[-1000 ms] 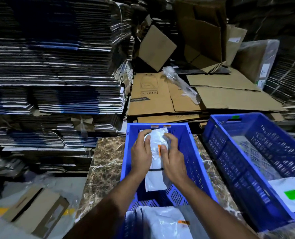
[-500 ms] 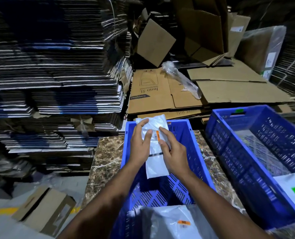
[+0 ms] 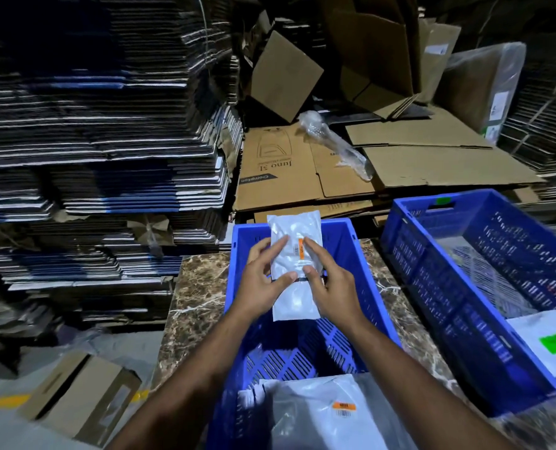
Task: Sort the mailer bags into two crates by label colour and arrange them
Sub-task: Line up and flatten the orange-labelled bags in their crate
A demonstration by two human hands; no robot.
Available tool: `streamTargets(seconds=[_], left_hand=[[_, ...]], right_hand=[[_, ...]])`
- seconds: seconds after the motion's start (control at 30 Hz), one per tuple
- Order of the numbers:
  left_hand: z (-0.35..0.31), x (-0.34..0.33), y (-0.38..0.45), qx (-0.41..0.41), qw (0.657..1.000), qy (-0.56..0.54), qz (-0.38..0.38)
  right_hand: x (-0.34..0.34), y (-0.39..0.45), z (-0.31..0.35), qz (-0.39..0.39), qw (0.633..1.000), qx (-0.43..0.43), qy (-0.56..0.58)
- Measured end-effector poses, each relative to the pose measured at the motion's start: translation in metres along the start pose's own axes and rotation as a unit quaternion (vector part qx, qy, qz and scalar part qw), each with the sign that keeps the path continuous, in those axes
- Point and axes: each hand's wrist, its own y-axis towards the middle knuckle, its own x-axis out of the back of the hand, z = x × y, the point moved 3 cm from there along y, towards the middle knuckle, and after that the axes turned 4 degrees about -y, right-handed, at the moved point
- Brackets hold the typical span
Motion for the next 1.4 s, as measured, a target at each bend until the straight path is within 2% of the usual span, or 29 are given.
streamTargets(seconds=[0.07,0.17,0.23,0.3,0.37,0.4,0.47,0.5,0.57,0.63,0.77,0.87,1.0,1.27,1.33,1.4], left_hand=[[0.001,-0.001,-0.003,0.014,0.999,-0.016,0.028],[0.003,0.002,-0.005,0.019,0.998,-0.047,0.032],[0.007,0.006,-0.005,0.022,0.998,-0.031,0.047],[0.012,0.015,-0.003,0.025,0.996,0.039,0.072],[0.020,0.031,0.000,0.010,0.985,0.164,0.057],[0.025,0.040,0.001,-0.009,0.961,0.275,0.038],[0.038,0.053,0.000,-0.003,0.881,0.472,0.028],[0.046,0.056,-0.002,0.035,0.854,0.517,0.046],[0.062,0.057,-0.007,0.118,0.836,0.530,0.078],[0.068,0.056,-0.009,0.153,0.853,0.495,0.063],[0.071,0.057,-0.006,0.138,0.867,0.477,0.031],[0.070,0.055,-0.008,0.146,0.875,0.461,-0.010],[0.064,0.050,-0.010,0.173,0.873,0.453,-0.046],[0.058,0.047,-0.013,0.197,0.896,0.392,-0.064],[0.057,0.047,-0.013,0.204,0.898,0.385,-0.065],[0.057,0.047,-0.012,0.206,0.895,0.391,-0.061]], right_hand=[[-0.003,0.000,-0.006,0.016,1.000,-0.013,0.007],[-0.005,-0.002,-0.010,0.029,0.999,-0.019,0.024],[-0.004,-0.003,-0.008,0.040,0.999,-0.023,0.029],[-0.004,-0.004,-0.011,0.063,0.997,-0.025,0.030],[-0.007,-0.005,-0.027,0.080,0.996,-0.033,0.007],[-0.010,-0.005,-0.039,0.089,0.995,-0.044,-0.012],[-0.019,-0.004,-0.064,0.129,0.987,-0.073,-0.061],[-0.025,-0.003,-0.075,0.159,0.979,-0.091,-0.086],[-0.040,-0.001,-0.090,0.217,0.959,-0.120,-0.136],[-0.058,0.004,-0.097,0.256,0.945,-0.130,-0.155],[-0.092,0.014,-0.102,0.327,0.929,-0.139,-0.106],[-0.106,0.013,-0.119,0.381,0.901,-0.156,-0.139],[-0.117,0.007,-0.137,0.380,0.894,-0.190,-0.142],[-0.148,0.022,-0.142,0.418,0.876,-0.146,-0.192],[-0.151,0.031,-0.138,0.411,0.867,-0.121,-0.255],[-0.155,0.043,-0.130,0.366,0.867,-0.080,-0.329]])
